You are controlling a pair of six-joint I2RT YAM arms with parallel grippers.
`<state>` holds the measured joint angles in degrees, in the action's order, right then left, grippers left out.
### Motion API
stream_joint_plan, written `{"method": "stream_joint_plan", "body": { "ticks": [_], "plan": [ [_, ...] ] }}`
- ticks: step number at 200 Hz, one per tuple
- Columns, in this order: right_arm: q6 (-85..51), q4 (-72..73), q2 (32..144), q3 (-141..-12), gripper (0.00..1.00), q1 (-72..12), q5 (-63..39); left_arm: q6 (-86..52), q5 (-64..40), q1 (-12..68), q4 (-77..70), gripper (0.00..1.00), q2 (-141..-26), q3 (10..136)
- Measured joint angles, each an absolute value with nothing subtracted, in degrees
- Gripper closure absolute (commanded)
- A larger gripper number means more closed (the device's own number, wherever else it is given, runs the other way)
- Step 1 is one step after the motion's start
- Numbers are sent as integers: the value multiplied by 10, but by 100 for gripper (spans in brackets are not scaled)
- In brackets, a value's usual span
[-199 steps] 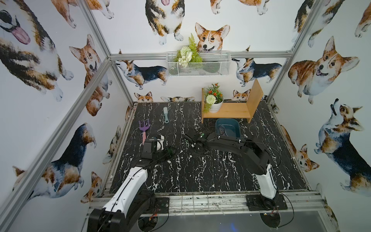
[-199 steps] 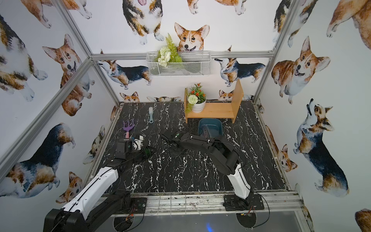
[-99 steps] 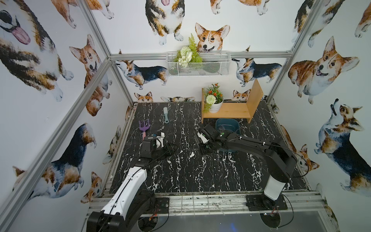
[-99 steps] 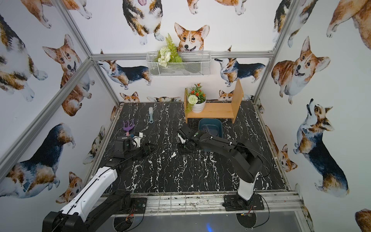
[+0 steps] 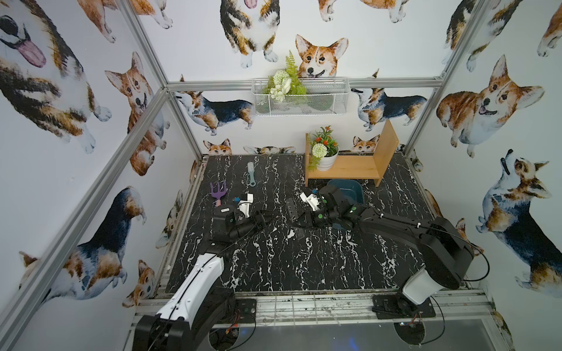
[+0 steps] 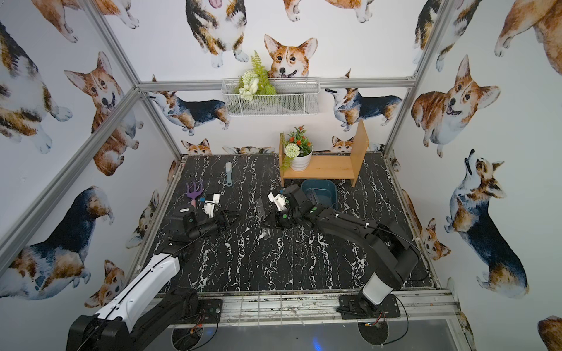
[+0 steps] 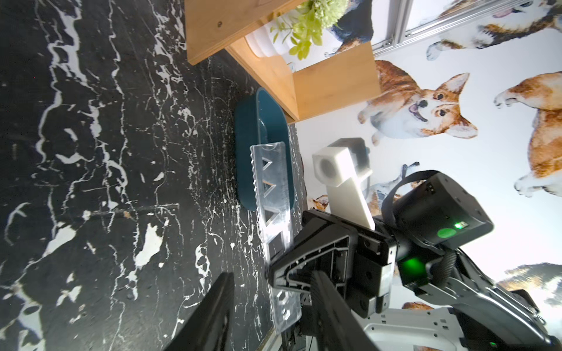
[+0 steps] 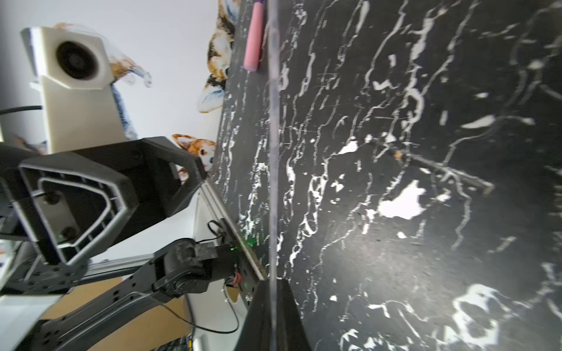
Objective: Put the scattered rulers into the storage box
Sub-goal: Pick up the ruler from the center of the board.
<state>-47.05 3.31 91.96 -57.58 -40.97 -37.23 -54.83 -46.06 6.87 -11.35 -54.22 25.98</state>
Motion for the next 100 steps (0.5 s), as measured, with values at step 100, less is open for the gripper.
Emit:
{"method": "stream_joint_plan", "body": {
  "ticks": [100],
  "plan": [
    [-598,213,920,-555,100,-409,-466,-601,-485,83,-186,54,-558,258]
  ]
}}
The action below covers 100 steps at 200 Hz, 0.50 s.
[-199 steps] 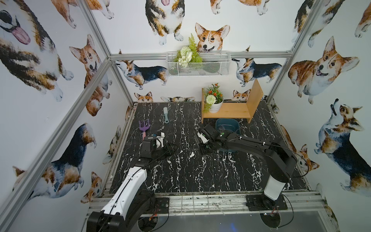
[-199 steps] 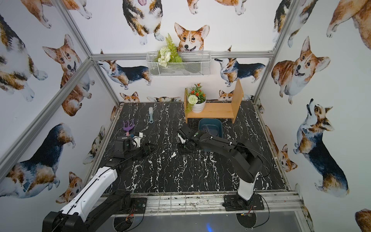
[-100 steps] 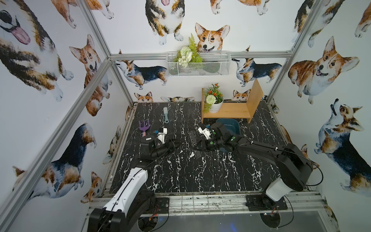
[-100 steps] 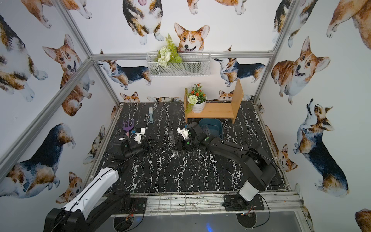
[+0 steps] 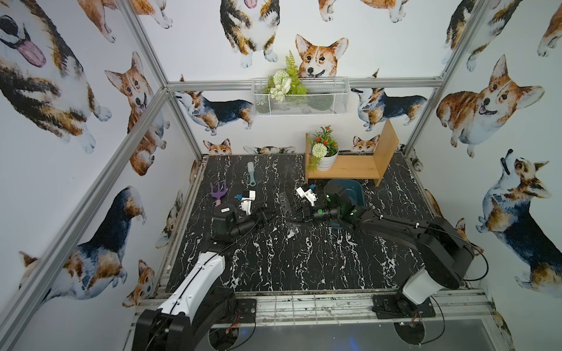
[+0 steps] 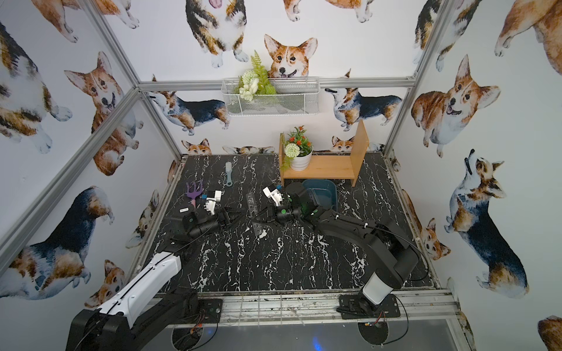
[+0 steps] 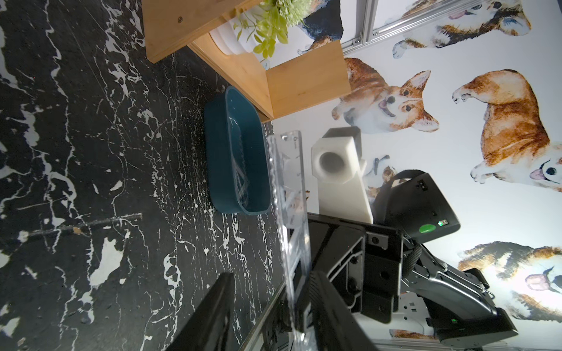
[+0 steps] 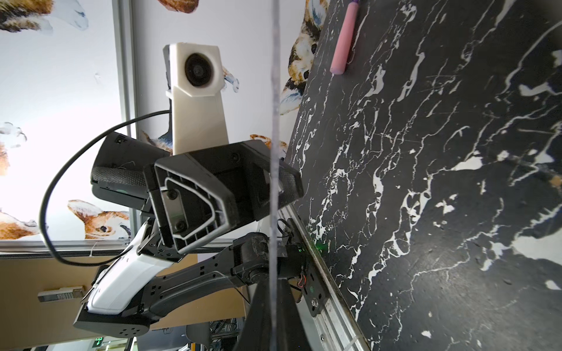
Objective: Put the scattered rulers into the storage box
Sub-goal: Pick up the ruler from the center of the board.
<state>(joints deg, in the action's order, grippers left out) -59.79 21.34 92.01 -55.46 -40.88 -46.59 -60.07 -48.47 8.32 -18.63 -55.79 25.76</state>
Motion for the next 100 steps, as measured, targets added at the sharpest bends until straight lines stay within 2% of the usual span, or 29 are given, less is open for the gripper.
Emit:
{"method": "stream_joint_plan", "body": {
  "ticks": [37,100],
  "plan": [
    [-611,239,923,-555,100,-411,-481,-616,-492,93,-210,56,-566,262],
    [-626,268,927,-551,100,-417,-501,-658,-499,104,-272,73,-580,259]
  ]
}}
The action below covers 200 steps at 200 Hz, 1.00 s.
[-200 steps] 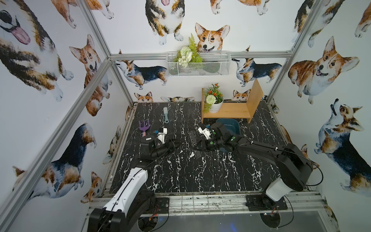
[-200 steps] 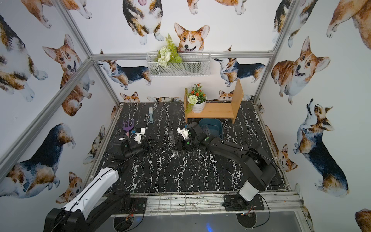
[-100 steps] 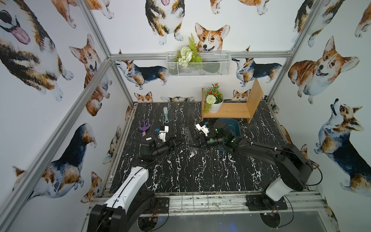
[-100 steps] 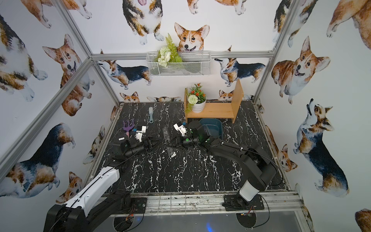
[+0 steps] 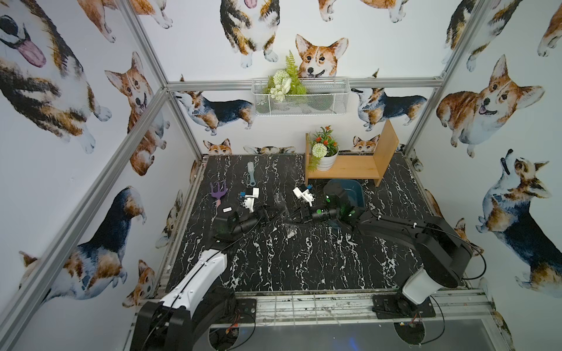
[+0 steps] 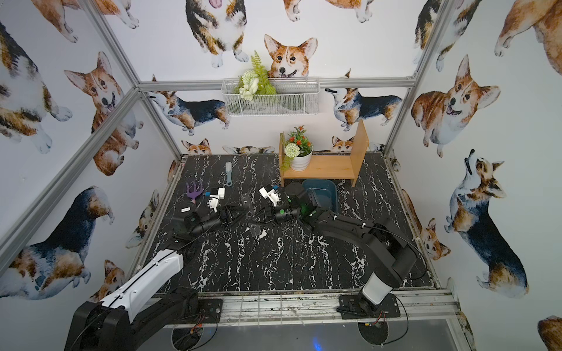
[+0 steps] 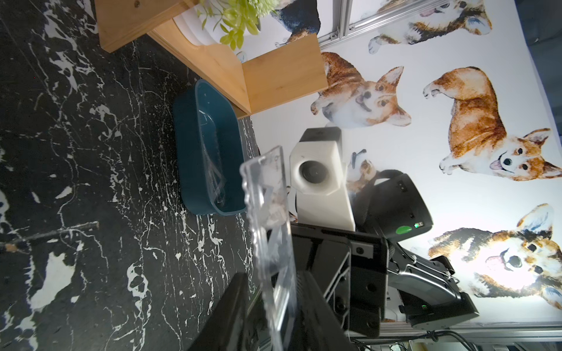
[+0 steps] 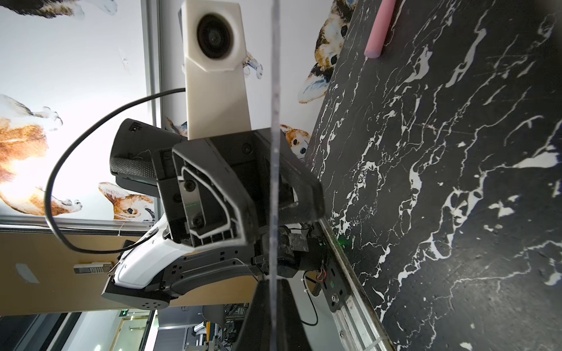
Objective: Put the scattered rulers into the storage box
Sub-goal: Pick up the ruler from the center of the board.
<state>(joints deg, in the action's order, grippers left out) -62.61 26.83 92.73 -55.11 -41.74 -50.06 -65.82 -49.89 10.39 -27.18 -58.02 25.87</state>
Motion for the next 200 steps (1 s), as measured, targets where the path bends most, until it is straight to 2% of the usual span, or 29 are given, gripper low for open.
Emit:
{"method": "stream_joint_plan", "body": {
  "ticks": [28,48,53,63,80,91,101,143,200],
  "plan": [
    [-627,272,926,-547,100,-417,-506,-678,-499,104,-294,79,-580,250],
    [-628,273,923,-545,100,-417,-510,-690,-500,104,-306,87,-580,245],
    [-628,274,922,-544,97,-417,-510,-693,-502,104,-310,89,-580,245],
    [-628,274,919,-543,84,-417,-510,-694,-503,104,-317,93,-580,245],
    [-629,273,912,-540,52,-416,-510,-703,-511,104,-328,100,-580,245],
    [-626,271,903,-538,40,-414,-509,-704,-511,105,-327,100,-581,247],
    [-619,261,890,-536,34,-410,-509,-704,-511,106,-324,100,-582,248],
    [-507,93,817,-568,36,-377,-416,-692,-508,117,-291,100,-589,274],
    [-342,-176,750,-608,36,-334,-175,-615,-456,176,-159,100,-644,355]
  ]
}}
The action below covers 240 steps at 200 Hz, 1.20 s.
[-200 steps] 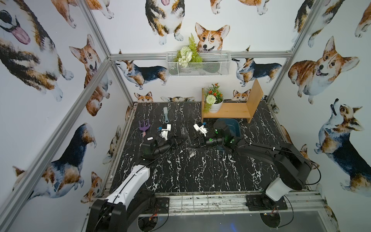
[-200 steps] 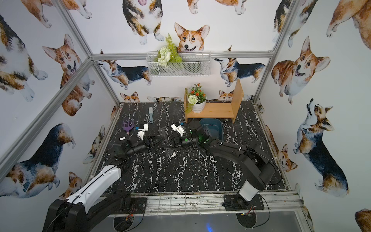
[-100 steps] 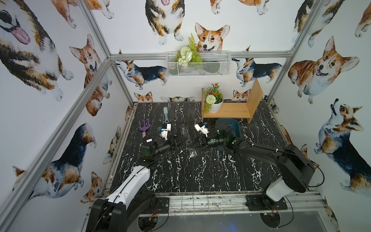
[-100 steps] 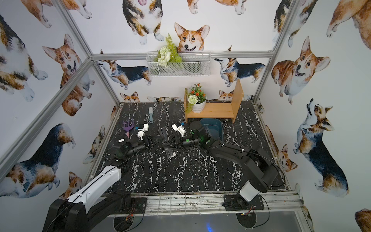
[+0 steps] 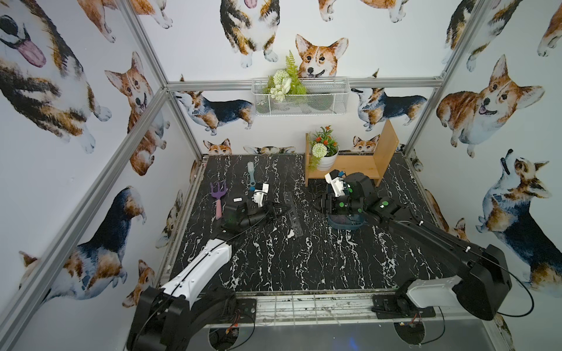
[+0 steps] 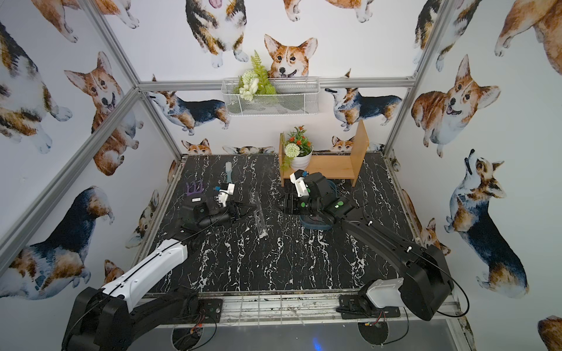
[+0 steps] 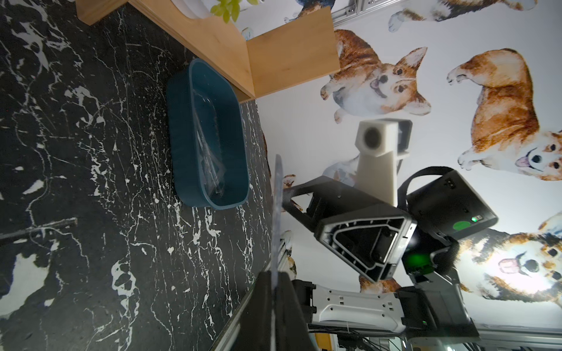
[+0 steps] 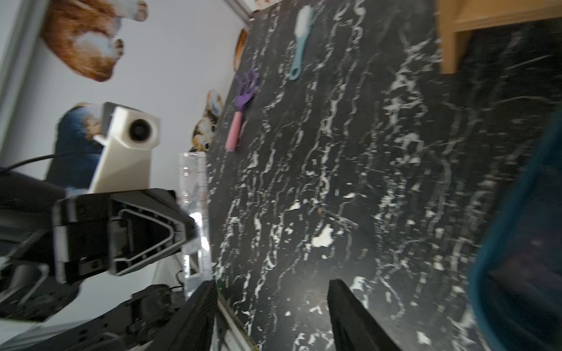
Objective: Put the scattered rulers into the storage box
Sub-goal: Pick up the ruler from the center of the board, then place the ruler in the storage box.
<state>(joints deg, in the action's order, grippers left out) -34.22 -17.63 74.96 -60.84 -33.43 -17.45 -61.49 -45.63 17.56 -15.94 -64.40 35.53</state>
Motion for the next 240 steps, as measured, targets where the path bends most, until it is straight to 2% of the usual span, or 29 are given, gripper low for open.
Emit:
{"method": "stream_joint_plan", "body": {
  "ticks": [22,43,88,160,240],
  "plan": [
    [-302,-235,726,-599,36,-307,-99,-589,-431,209,-124,100,-676,391],
    [-274,-277,705,-586,32,-284,-41,-578,-408,235,-105,100,-710,423],
    [-236,-319,653,-555,27,-250,15,-562,-370,299,-99,100,-806,507],
    [-223,-346,588,-535,25,-220,23,-554,-338,365,-105,100,-979,652],
    [-222,-359,563,-516,25,-210,8,-555,-305,382,-101,100,-1120,776]
  ]
}}
